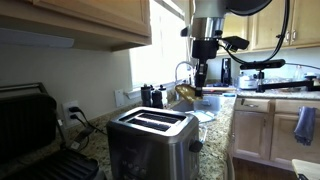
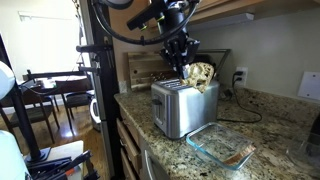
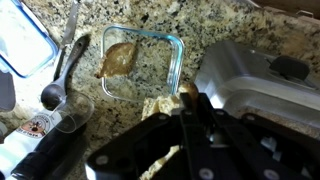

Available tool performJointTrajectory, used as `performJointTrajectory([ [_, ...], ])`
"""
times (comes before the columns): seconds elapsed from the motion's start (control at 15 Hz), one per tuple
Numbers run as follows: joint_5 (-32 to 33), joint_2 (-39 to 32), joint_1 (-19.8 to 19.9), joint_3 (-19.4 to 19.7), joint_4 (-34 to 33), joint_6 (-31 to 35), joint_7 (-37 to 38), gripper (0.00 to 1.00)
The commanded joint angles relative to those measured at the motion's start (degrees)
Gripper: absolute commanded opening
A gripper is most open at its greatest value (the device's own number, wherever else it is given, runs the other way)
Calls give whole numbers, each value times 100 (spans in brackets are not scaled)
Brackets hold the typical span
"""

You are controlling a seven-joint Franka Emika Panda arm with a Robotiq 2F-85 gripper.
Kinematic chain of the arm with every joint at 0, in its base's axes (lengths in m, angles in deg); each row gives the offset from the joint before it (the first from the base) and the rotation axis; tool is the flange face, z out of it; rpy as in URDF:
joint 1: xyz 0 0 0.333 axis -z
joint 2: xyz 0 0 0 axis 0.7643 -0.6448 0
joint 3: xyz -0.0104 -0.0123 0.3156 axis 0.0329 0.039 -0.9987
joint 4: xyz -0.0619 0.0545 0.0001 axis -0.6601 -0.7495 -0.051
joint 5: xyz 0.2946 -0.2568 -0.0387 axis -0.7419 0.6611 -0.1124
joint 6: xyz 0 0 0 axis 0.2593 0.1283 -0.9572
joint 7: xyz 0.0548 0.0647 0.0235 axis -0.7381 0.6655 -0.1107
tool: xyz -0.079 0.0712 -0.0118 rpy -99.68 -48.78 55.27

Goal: Put a slice of bread in the right compartment of the toaster

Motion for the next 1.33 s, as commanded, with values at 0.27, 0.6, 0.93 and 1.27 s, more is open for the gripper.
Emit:
performJointTrajectory([
  [0.27, 150, 472, -260, -47, 215, -368, 111, 5],
  [0.6, 137, 553, -359, -56, 190, -476, 88, 5],
  [0.93, 133, 579, -492, -134, 176, -528, 86, 5],
  [1.27, 136, 550, -606, -261, 152, -552, 121, 5],
])
